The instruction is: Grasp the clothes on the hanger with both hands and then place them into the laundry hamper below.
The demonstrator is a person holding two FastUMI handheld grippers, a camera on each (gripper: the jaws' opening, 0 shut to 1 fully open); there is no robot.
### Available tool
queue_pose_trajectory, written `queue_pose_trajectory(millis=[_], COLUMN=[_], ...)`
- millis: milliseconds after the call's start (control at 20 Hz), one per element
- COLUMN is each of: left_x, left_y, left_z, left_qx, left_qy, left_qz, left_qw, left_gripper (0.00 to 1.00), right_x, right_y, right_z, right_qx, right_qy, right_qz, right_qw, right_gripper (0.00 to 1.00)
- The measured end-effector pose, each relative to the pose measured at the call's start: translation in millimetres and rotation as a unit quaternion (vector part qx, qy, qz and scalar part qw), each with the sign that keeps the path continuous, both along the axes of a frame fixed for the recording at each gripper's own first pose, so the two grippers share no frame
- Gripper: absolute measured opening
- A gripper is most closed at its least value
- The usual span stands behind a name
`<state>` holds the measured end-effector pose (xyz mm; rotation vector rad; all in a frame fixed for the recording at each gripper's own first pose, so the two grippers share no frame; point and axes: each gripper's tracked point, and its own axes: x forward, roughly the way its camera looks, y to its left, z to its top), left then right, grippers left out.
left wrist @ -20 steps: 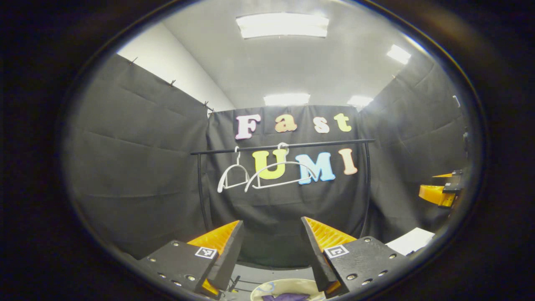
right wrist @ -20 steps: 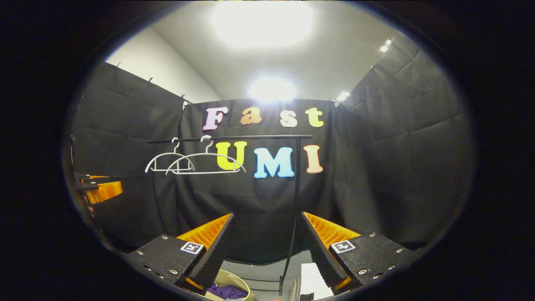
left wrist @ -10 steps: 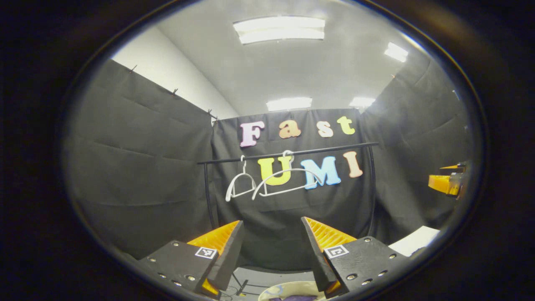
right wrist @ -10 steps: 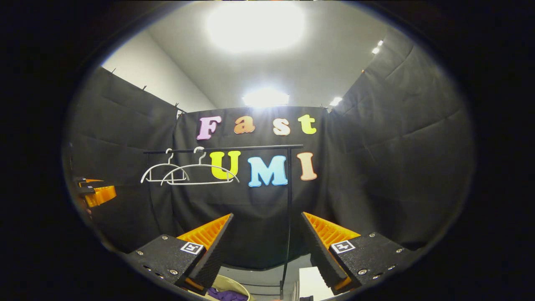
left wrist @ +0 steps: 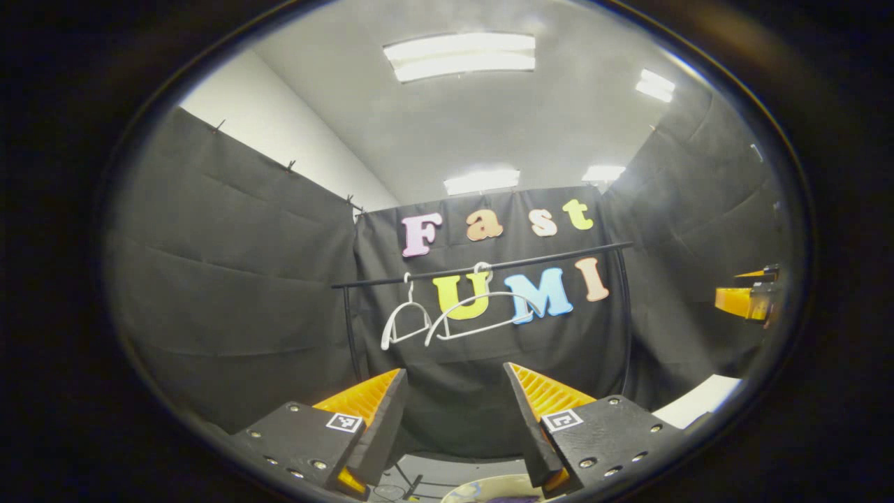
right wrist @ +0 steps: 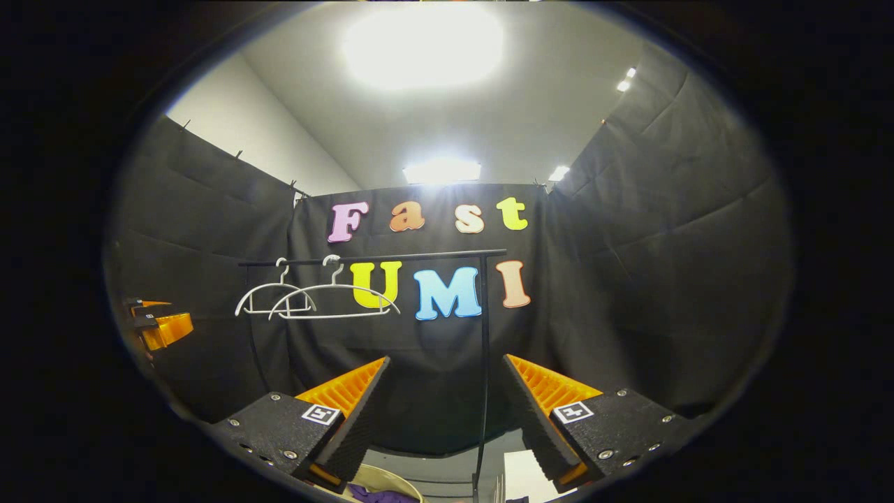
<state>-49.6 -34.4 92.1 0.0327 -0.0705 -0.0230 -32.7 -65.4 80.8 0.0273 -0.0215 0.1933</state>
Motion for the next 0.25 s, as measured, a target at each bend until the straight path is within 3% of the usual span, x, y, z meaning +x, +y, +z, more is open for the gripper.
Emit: queue_pose_trajectory(millis=[50, 250], left_x=[0.7, 2.6], left_y=[-0.2, 1.4], left_z=[-0.9, -1.0], left_qx=[0.0, -0.005], left_qy=[0.0, -0.002], left_qz=[-0.002, -0.003], left_qw=[1.0, 1.0], left_gripper=[0.83, 0.83], right_x=[0.7, 2.2], right_y=[-0.3, -0.2], right_z=[0.7, 5.0], right_qx=[-0.001, 0.0], right_qy=[-0.002, -0.007], right_qz=[-0.001, -0.006], right_qw=[1.0, 1.0], right_gripper=[0.95, 0.95])
